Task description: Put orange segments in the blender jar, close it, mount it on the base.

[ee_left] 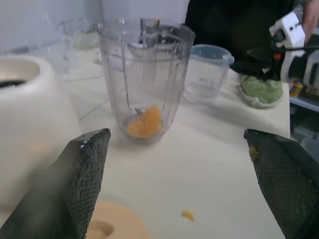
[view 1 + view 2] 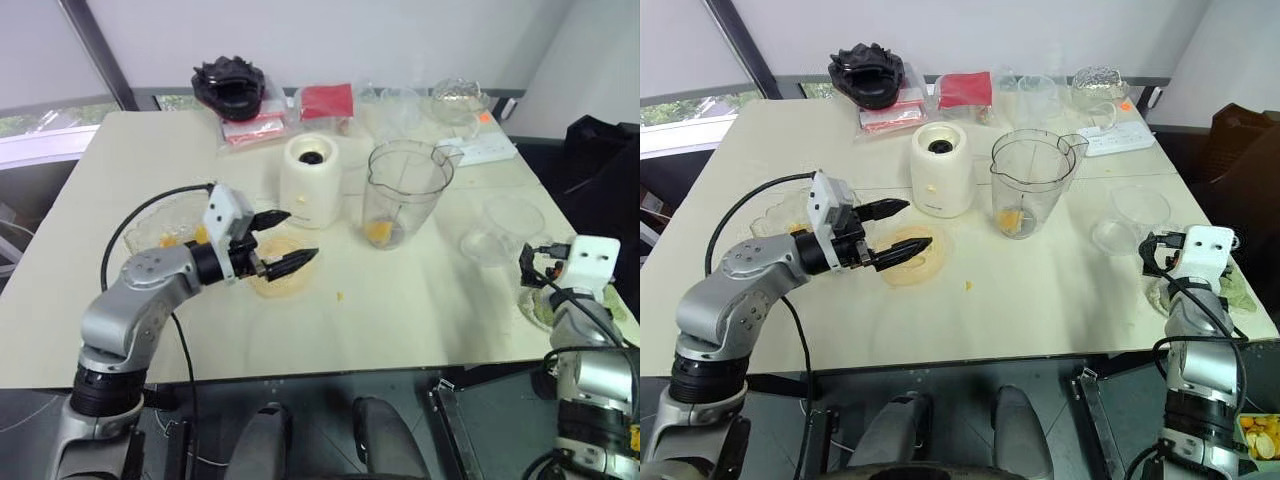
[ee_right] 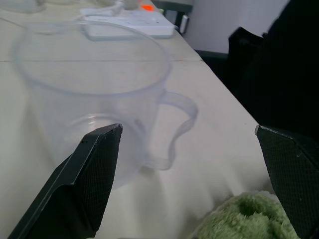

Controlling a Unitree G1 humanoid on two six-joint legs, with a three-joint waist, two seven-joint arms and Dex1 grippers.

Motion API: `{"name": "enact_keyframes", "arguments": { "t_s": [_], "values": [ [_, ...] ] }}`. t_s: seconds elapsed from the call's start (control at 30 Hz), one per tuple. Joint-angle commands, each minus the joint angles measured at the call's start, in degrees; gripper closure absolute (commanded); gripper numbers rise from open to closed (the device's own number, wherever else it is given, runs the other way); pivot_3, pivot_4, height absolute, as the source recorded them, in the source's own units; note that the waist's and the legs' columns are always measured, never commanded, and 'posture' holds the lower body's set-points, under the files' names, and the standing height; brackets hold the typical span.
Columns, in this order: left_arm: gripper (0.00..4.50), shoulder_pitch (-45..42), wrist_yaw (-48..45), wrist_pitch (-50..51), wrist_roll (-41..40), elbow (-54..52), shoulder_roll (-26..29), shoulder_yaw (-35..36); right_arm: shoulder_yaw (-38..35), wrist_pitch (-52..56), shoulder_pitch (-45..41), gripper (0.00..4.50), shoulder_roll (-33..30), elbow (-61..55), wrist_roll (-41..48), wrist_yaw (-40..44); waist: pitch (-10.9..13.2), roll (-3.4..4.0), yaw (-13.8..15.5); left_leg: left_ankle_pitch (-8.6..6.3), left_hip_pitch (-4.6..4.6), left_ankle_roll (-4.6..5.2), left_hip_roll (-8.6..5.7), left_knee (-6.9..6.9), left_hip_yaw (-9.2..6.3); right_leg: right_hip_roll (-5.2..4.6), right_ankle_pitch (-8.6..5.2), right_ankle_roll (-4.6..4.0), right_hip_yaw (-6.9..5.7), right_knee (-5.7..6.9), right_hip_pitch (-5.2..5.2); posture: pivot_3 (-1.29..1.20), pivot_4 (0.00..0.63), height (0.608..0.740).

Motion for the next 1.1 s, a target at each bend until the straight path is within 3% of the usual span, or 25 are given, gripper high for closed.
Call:
{"name": "enact_keyframes", "arguments": {
  "t_s": [0.03, 1.1],
  "values": [
    [0.03, 0.56, 0.07, -0.81, -1.55, -3.23, 0.73, 0.62, -1.67, -3.18, -2.08, 0.07, -1.64, 3.43, 0.49, -0.01, 0.00, 0.00, 0.01, 0.00, 0.00, 0.00, 0.00, 0.00, 0.00, 0.00, 0.00, 0.00, 0.00, 0.00, 0.00, 0.00, 0.150, 0.740],
    [0.03, 1.35, 2.31, -0.98, -2.23, -4.86, 3.45, 0.02, 0.39, -15.95, -13.42, 0.07, -6.82, 29.50, 0.47, 2.58, 0.00, 0.00, -0.22, 0.00, 0.02, 0.00, 0.00, -0.01, 0.02, 0.01, 0.00, -0.01, 0.03, -0.02, 0.02, 0.00, 0.150, 0.740]
  ]
}}
